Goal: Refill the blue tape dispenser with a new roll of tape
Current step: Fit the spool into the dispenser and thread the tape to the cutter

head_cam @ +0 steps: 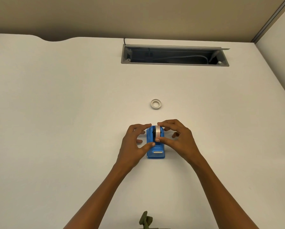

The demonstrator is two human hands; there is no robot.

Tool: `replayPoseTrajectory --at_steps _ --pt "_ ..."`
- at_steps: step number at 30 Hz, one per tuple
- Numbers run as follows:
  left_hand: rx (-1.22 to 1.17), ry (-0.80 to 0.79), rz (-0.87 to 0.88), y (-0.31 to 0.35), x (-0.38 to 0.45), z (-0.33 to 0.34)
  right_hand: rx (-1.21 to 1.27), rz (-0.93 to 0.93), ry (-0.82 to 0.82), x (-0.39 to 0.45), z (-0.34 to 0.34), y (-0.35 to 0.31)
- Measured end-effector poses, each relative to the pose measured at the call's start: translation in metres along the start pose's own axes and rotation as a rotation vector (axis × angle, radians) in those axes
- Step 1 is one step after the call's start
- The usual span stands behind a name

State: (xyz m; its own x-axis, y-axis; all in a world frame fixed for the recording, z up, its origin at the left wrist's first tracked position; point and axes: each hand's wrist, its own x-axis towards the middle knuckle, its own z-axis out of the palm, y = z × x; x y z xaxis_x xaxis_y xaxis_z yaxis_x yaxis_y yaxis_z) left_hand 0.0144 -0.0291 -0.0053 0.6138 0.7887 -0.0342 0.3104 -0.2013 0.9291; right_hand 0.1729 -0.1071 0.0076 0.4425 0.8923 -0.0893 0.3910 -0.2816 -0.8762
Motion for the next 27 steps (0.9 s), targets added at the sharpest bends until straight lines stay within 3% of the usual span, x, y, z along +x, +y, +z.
replayPoseTrajectory --at_steps 10,16,21,27 --pt "-0.003 -0.006 0.024 0.0 -0.002 -0.003 0.009 0.036 -0.042 0.003 -0.004 -0.002" --pt "-0.011 -0.012 0.041 0.004 -0.001 -0.005 0.142 0.059 -0.014 -0.003 -0.013 -0.007" --pt "-0.006 -0.028 0.067 0.004 0.0 -0.006 0.114 -0.035 0.037 -0.014 -0.021 -0.004" --pt "0.002 -0.036 0.076 0.005 0.004 -0.004 0.009 -0.135 -0.033 -0.015 -0.016 -0.005"
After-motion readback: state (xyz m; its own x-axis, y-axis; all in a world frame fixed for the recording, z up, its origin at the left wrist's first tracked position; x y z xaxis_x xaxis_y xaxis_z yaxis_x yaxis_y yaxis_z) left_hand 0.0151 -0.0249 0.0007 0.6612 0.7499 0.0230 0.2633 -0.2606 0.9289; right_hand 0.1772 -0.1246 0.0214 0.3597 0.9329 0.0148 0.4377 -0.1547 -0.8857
